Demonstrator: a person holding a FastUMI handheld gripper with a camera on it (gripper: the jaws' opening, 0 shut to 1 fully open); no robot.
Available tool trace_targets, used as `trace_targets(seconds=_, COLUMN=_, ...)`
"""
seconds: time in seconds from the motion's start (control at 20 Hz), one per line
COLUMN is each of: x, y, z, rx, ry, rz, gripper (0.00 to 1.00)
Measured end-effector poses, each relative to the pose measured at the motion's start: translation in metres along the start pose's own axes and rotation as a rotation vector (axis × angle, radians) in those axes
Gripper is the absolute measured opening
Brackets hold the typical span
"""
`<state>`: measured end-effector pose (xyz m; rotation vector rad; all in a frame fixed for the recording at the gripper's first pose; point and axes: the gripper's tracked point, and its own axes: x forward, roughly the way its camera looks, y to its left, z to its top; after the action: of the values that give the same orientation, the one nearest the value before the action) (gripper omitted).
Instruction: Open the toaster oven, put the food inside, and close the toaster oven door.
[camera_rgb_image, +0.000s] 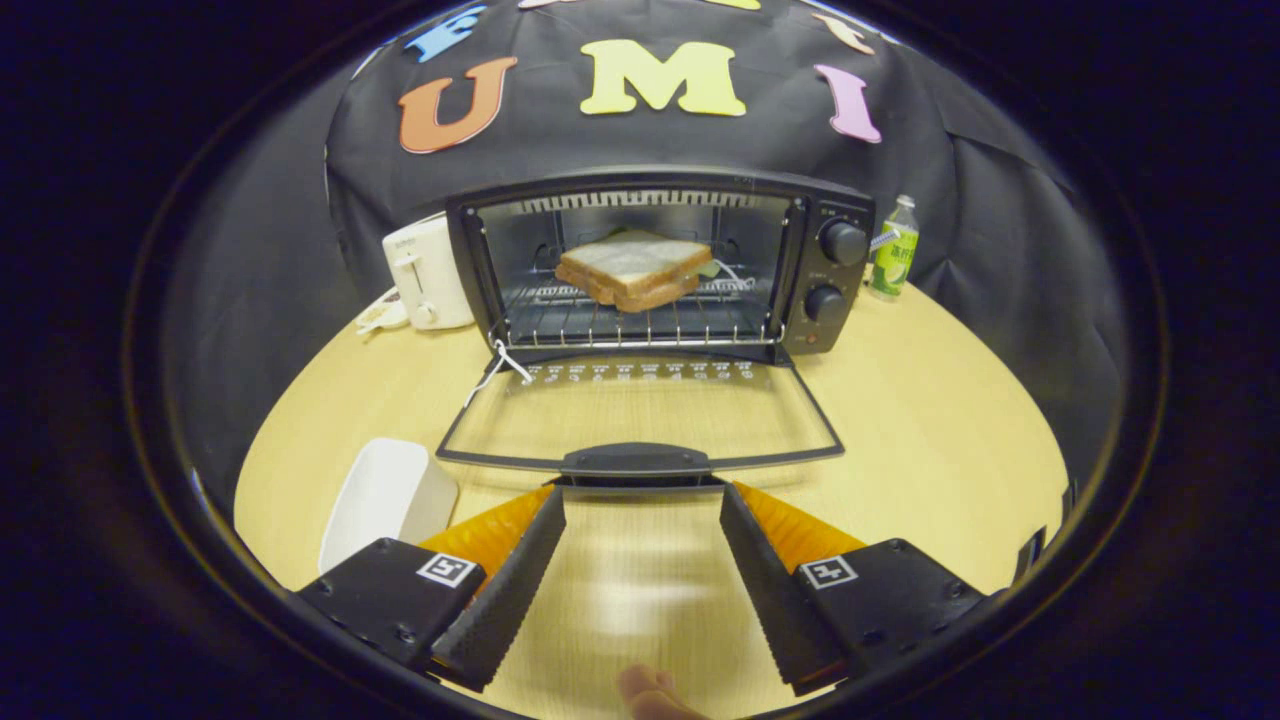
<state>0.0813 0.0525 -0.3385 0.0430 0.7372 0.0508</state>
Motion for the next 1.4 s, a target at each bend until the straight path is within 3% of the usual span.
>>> trace_targets(seconds=0.5, x=0.02, y=0.001, z=-0.004, rx=0.019, ry=0.019, rz=-0.02, gripper=0.99)
trace_targets(seconds=0.7, x=0.011, y=-0.001, z=0.017, rx=-0.04, ry=-0.069, rz=-0.037, gripper=0.99)
trace_targets(seconds=1.4, x=-0.013, y=0.005, z=0.061, rx=-0.052, ry=-0.321, rz=-0.043, gripper=0.99)
